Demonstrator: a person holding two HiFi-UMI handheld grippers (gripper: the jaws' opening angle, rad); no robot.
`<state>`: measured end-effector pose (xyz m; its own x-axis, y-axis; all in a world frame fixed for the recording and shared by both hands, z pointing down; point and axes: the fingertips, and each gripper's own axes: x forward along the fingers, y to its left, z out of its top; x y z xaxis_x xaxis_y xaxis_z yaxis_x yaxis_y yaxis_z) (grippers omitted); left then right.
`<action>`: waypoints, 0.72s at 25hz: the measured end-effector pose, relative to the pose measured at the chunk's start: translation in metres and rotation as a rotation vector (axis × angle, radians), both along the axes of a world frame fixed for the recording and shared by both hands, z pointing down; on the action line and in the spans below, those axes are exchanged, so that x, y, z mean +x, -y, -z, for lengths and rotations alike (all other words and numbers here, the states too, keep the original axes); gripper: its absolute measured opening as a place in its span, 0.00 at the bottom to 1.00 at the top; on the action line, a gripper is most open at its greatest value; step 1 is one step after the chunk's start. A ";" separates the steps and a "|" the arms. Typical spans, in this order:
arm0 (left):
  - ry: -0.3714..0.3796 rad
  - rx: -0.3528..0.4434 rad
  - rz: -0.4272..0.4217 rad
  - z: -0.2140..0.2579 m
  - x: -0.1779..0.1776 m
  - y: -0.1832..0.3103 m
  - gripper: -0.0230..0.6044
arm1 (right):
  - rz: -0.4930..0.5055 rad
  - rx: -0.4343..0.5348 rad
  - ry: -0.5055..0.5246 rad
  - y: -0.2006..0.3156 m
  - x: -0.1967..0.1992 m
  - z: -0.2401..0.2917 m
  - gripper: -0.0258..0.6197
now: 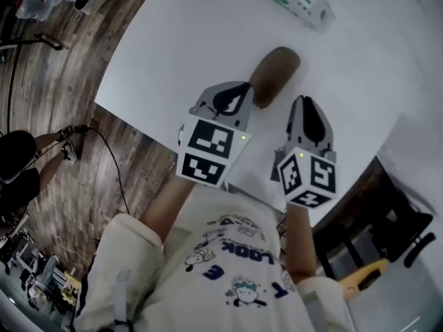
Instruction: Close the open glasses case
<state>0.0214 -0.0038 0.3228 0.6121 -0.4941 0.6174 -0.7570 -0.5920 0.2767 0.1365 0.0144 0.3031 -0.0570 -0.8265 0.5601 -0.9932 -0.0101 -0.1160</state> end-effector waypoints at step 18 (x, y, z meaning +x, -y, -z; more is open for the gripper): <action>0.035 0.238 0.090 0.077 0.008 -0.002 0.04 | -0.084 0.183 -0.048 -0.022 0.023 0.063 0.09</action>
<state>0.0290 -0.0022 0.2459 0.5394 -0.6795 0.4974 -0.8161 -0.5672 0.1102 0.1593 0.0367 0.2403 0.0397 -0.9156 0.4002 -0.9942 -0.0764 -0.0760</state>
